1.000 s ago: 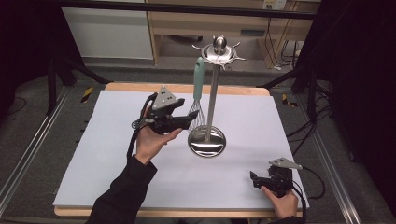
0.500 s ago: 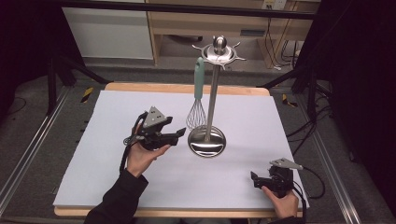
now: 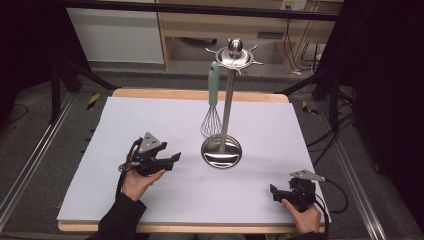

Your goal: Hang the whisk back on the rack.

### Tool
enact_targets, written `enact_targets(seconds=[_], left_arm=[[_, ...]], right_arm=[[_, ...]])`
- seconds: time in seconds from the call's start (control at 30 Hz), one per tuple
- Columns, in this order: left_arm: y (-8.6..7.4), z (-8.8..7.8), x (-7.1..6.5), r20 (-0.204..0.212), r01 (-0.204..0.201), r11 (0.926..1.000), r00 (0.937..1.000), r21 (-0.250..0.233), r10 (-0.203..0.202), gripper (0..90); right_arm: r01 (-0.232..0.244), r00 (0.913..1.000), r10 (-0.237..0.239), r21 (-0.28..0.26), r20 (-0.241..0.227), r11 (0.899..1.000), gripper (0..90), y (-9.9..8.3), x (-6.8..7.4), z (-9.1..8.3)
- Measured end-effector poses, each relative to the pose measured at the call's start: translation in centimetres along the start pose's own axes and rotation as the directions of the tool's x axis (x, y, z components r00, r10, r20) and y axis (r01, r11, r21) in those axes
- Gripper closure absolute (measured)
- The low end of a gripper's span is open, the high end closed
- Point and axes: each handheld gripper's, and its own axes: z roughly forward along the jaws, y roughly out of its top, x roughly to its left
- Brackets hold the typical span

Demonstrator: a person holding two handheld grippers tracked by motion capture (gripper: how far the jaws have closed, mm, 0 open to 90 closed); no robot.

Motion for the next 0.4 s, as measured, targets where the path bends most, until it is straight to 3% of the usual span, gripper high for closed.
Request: enact_targets(seconds=[0.3,0.4], left_arm=[[-4.0,-0.9,2.5,-0.058,0.052,0.9974,0.9971,0.05,-0.049,38.3],[-5.1,-1.4,3.2,-0.087,0.05,0.9966,0.9952,0.066,-0.045,38.3]], right_arm=[[-0.002,0.9999,0.002,0.017,0.014,1.0,6.9,-0.1,-0.3,0.1],[-0.005,0.9999,0.005,0.02,0.013,1.0,6.8,-0.1,-0.4,0.1]])
